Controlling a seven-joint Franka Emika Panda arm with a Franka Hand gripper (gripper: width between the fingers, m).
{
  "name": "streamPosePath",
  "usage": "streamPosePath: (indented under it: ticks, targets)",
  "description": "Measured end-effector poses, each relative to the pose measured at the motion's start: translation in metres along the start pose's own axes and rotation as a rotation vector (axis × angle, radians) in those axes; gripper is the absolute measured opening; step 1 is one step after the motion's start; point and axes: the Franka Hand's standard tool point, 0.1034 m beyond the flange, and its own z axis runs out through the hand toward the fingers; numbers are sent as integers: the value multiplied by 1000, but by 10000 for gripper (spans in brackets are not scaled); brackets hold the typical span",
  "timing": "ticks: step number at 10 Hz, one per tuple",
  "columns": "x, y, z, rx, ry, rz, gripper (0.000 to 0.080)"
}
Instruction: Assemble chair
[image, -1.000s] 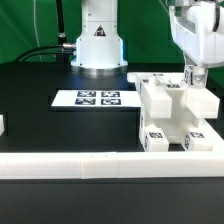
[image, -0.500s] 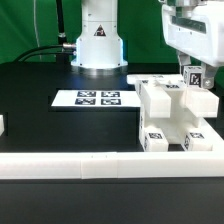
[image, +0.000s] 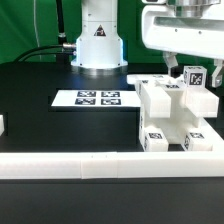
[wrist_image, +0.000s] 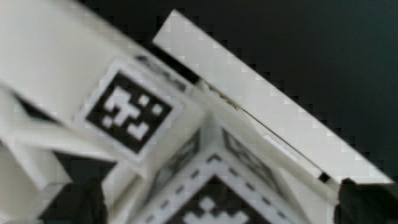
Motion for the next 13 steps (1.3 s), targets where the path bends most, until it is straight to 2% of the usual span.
streamPosePath:
  ticks: [3,8,10,11,12,13]
  targets:
    - [2,-6,-3,-32,18,-353,649]
    - [3,-6,-3,-38,18,-675,649]
    - [4,-9,-4,-84,47,-1001,649]
    - [2,-10,-4,-83,49,-1010,649]
    - [3,-9,-4,-83,49,-1006,558]
    - [3,-9,-4,-83,49,-1006,423]
